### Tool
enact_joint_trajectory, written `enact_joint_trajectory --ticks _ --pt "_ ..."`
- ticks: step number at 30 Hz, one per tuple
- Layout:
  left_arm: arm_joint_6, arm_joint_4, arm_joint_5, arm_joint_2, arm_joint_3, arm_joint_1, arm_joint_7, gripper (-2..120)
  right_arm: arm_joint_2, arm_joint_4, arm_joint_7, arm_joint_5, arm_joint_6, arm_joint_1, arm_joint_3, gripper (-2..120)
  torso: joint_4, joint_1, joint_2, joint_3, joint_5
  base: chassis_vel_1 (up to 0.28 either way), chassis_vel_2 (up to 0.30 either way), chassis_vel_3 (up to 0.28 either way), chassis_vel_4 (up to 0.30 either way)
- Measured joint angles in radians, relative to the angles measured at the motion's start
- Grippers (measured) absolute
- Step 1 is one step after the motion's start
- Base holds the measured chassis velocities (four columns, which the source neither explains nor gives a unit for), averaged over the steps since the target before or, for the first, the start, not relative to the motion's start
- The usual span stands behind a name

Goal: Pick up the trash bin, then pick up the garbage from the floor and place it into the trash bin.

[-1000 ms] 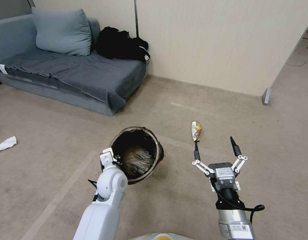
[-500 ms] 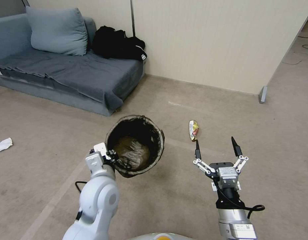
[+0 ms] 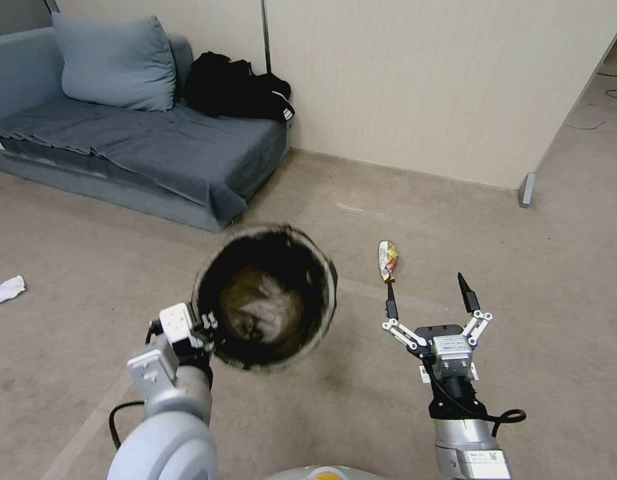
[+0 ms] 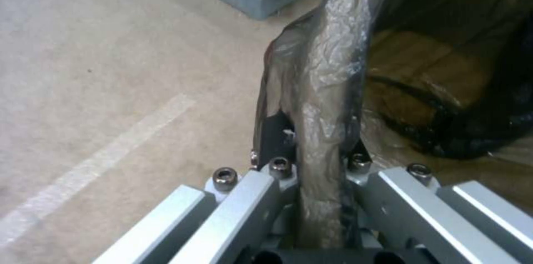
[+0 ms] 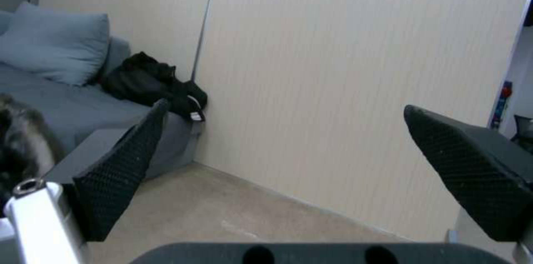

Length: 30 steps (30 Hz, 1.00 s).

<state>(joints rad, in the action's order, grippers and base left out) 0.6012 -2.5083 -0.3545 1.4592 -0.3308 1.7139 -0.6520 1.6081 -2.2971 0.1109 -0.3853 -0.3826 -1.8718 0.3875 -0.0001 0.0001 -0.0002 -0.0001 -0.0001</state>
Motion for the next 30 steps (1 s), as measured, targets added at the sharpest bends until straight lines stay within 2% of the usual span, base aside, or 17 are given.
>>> enact_joint_trajectory --ticks 5,8,17,30 --pt "-0.005 0.000 0.053 -0.013 0.009 0.033 0.011 0 0.000 0.001 -0.001 0.008 -0.005 0.001 0.002 100 0.0002 0.000 0.000 0.000 0.0002 0.000 0.000 0.000 0.000" --pt "-0.027 0.002 0.128 -0.002 0.038 0.062 0.037 0 0.000 0.002 -0.002 0.016 -0.005 0.004 0.007 100 0.0001 0.000 0.000 0.000 0.0002 0.000 0.000 0.000 0.000" --pt "-0.072 0.011 0.223 0.017 0.068 0.101 0.089 0 0.000 0.003 -0.008 0.034 0.000 0.008 0.014 100 0.0001 0.000 0.000 0.000 0.0002 0.000 0.000 0.000 0.000" --pt "-0.086 0.016 0.258 0.029 0.086 0.108 0.101 0 0.000 0.003 -0.012 0.036 0.002 0.010 0.016 100 0.0001 0.000 0.000 0.000 0.0001 -0.007 0.004 0.005 -0.009"
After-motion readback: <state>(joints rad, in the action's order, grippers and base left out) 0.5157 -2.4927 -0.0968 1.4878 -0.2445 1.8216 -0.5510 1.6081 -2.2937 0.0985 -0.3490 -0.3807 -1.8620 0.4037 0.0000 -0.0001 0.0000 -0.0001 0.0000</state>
